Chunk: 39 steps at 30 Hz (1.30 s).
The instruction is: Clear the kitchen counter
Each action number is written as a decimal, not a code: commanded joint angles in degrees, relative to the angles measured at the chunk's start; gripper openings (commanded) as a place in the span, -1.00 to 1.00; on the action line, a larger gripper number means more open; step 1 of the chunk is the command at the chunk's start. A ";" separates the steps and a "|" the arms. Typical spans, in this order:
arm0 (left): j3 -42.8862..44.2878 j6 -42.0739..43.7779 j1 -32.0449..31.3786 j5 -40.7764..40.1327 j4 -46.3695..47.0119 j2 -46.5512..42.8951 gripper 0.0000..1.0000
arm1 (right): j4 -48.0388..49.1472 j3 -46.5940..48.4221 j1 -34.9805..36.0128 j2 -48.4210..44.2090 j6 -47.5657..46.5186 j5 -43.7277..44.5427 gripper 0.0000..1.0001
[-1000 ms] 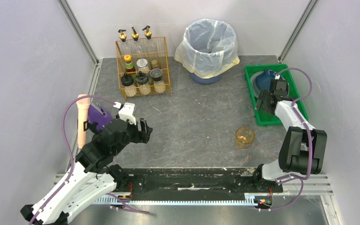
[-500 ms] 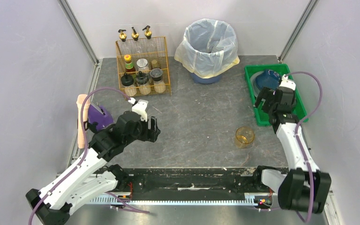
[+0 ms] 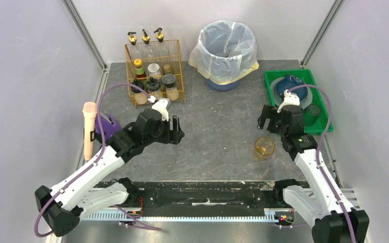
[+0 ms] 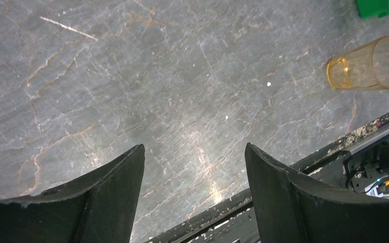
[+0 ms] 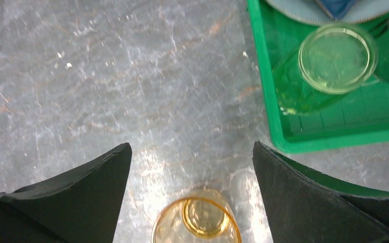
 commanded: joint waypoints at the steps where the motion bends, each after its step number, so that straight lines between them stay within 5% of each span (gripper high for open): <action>1: 4.42 0.04 -0.25 -1.29 0.26 -0.34 0.56 | -9.79 -0.65 0.75 -2.61 0.68 2.08 0.80; 14: -0.21 -1.97 -0.25 -1.78 2.30 -6.16 0.56 | -16.44 -4.63 0.75 -0.53 1.91 5.08 0.54; 18: -1.31 -3.24 -0.25 -0.26 3.65 -5.62 0.55 | -14.70 -6.23 0.75 -0.28 2.01 1.45 0.26; 25: -2.24 -6.86 -0.42 4.99 9.30 -1.65 0.53 | -10.34 -7.84 1.43 -1.23 2.93 -2.91 -0.57; 33: 1.62 -9.09 -4.76 5.69 14.46 6.76 0.51 | -5.66 -4.70 10.97 -1.09 7.20 1.51 -0.99; 39: 5.92 -9.63 -8.86 1.79 16.89 13.85 0.49 | -5.42 0.61 23.86 4.14 9.58 10.03 -1.00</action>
